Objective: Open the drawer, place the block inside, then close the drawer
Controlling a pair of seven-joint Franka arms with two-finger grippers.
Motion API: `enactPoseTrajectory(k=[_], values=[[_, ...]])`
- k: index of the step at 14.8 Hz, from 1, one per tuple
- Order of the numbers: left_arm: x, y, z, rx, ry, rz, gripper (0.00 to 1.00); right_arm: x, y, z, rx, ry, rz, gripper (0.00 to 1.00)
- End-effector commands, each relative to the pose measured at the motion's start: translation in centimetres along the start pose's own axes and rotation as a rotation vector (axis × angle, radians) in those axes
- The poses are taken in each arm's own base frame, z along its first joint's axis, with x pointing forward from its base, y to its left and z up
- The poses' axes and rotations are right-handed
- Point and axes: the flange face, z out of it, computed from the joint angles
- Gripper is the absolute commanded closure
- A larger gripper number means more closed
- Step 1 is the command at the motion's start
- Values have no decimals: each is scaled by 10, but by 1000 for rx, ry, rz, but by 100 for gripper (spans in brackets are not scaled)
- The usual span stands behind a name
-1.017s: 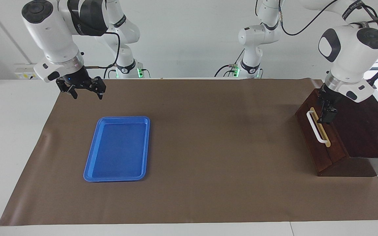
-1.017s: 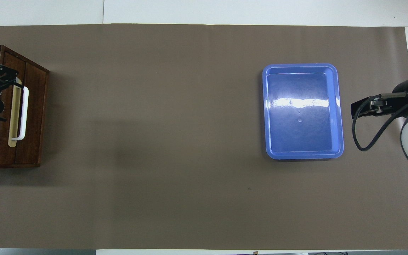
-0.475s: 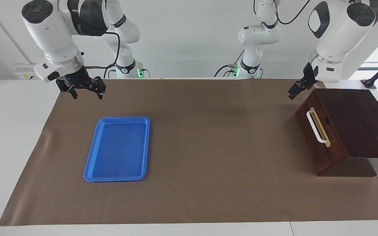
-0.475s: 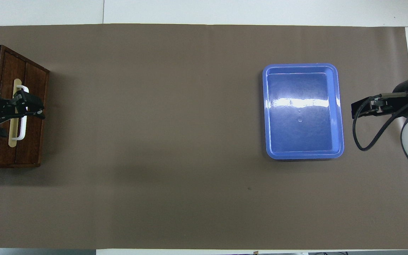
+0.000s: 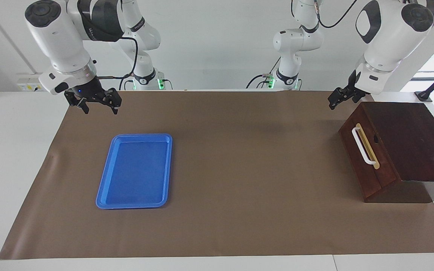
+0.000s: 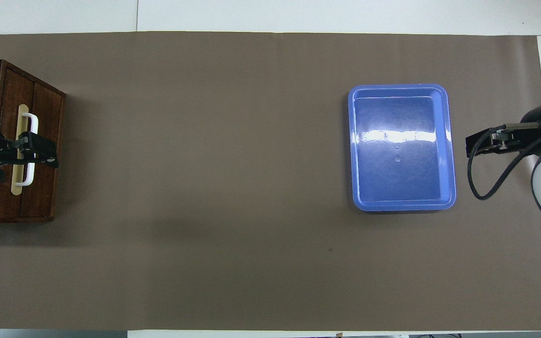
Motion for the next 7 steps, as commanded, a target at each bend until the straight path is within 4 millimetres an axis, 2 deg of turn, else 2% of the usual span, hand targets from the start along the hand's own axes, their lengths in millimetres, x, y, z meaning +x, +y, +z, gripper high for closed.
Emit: enactPoseTrajectory(k=[1, 4, 7], values=[[5, 0, -19, -20, 3, 40, 0, -4, 2, -2, -5, -3, -11, 0], [4, 3, -14, -21, 11, 52, 0, -4, 2, -2, -5, -3, -11, 0], [10, 5, -20, -29, 52, 113, 0, -4, 3, -2, -5, -3, -9, 0]])
